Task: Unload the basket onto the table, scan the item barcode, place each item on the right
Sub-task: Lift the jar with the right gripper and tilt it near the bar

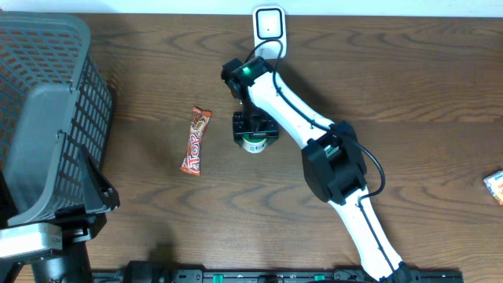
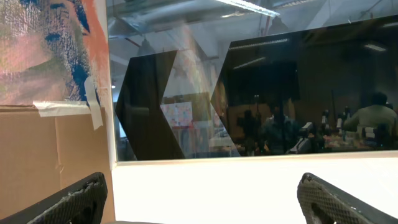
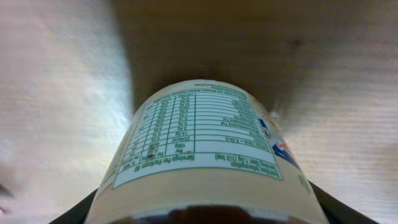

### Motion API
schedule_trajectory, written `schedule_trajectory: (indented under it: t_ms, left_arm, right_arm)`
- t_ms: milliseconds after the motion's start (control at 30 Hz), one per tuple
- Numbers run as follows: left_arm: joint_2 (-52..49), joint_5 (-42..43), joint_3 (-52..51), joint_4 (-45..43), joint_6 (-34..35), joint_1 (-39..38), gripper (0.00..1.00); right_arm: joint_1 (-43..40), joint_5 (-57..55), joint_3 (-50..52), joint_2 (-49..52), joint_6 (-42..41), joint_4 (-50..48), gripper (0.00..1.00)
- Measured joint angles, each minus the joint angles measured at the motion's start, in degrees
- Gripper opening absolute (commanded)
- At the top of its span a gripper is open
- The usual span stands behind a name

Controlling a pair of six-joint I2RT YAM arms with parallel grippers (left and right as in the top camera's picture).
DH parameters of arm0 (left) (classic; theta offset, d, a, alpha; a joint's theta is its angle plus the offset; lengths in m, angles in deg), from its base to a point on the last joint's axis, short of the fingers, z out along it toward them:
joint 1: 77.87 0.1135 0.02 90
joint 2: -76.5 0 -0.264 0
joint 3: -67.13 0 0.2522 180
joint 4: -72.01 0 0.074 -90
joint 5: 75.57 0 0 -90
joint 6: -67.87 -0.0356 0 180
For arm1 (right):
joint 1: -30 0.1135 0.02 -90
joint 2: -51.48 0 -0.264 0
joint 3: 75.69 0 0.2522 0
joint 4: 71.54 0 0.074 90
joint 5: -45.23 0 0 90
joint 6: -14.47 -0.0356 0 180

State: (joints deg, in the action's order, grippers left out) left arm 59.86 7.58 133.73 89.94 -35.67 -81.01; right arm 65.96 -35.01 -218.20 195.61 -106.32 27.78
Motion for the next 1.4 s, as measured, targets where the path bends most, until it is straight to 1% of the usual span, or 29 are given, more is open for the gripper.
schedule_trajectory:
  t_ms: [167, 333, 567, 833, 1000, 1100, 1267, 1400]
  left_arm:
    - [0.00, 0.00, 0.00, 0.39, 0.00, 0.00, 0.98]
    - [0.00, 0.00, 0.00, 0.46, 0.00, 0.00, 0.98]
    - [0.00, 0.02, 0.00, 0.46, 0.68, 0.00, 0.98]
    - [0.00, 0.07, 0.00, 0.48, 1.42, 0.00, 0.98]
    - [0.00, 0.07, 0.00, 0.74, 1.53, 0.00, 0.98]
    - [0.00, 0.07, 0.00, 1.25, 1.51, 0.00, 0.98]
    - [0.00, 0.07, 0.00, 1.44, 1.53, 0.00, 0.98]
    - [0.00, 0.07, 0.00, 1.53, 1.51, 0.00, 0.98]
  right_arm:
    - [-2.16, 6.51, 0.00, 0.02, 6.27, 4.37, 0.52]
    - [-4.48, 13.60, 0.00, 0.02, 12.33, 8.11, 0.52]
    - [-6.16, 17.25, 0.00, 0.02, 17.38, 11.65, 0.52]
    - [-6.23, 18.75, 0.00, 0.04, 19.52, 11.69, 0.52]
    - [-6.23, 19.65, 0.00, 0.04, 19.76, 11.72, 0.50]
    - [-6.23, 20.15, 0.00, 0.04, 19.76, 11.72, 0.47]
    - [-6.23, 20.76, 0.00, 0.04, 19.78, 11.69, 0.47]
    - [-6.14, 23.54, 0.00, 0.04, 20.85, 10.73, 0.45]
